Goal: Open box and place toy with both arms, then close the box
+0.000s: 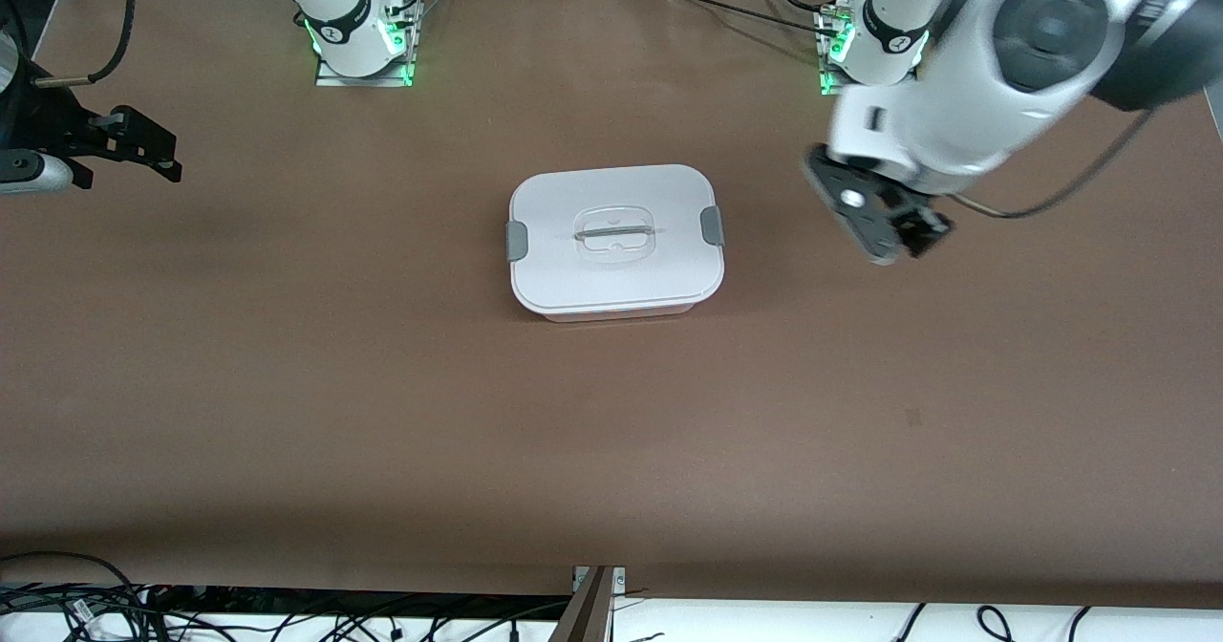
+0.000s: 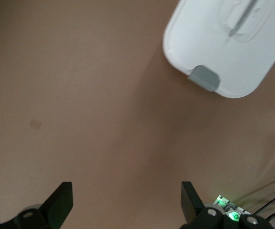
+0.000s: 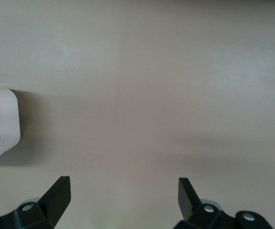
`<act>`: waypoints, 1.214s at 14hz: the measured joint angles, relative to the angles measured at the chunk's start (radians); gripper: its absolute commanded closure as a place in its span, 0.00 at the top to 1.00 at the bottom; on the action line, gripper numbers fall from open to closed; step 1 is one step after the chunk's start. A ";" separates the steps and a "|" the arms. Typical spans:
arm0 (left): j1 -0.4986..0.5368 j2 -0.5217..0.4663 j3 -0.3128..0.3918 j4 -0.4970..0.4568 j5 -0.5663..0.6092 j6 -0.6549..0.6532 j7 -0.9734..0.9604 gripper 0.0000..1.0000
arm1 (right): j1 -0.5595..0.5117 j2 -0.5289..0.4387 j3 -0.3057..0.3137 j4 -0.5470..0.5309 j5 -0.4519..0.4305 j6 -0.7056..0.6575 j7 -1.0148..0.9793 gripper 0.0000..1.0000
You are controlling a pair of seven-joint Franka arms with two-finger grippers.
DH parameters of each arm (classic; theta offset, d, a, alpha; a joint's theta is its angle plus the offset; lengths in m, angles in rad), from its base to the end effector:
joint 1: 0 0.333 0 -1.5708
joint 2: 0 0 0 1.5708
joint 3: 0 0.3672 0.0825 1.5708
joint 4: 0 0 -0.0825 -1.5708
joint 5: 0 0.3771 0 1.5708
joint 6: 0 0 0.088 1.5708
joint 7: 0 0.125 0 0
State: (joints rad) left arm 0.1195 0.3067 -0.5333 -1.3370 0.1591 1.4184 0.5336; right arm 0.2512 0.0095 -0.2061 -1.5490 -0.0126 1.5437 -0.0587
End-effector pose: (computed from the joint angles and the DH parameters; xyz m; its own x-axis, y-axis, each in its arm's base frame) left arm 0.5959 -0.1798 0.5920 0.5832 -0.7963 -0.1604 -0.7950 -0.6001 0.0890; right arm 0.5476 0.0238 0.6604 0.9945 0.1032 -0.0154 0.1035 -0.9945 0.0137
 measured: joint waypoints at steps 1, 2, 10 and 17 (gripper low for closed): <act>0.037 0.001 0.001 0.002 0.035 -0.006 0.007 1.00 | 0.000 0.000 0.000 0.000 0.000 0.000 0.000 1.00; 0.057 0.001 0.001 0.013 0.079 -0.019 0.024 1.00 | 0.000 0.000 0.000 0.000 0.000 0.000 0.000 1.00; 0.179 0.015 0.063 0.107 0.096 0.000 0.028 1.00 | 0.000 0.000 0.000 0.000 0.000 0.000 0.000 1.00; 0.002 -0.122 0.343 -0.050 -0.092 0.057 -0.368 1.00 | 0.000 0.023 0.000 0.000 0.001 0.003 0.000 1.00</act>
State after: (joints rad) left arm 0.1213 0.1842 -0.1906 -1.3868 0.0670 1.4756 0.1659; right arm 0.2512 0.0326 -0.2061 -1.5486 -0.0121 1.5463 -0.0587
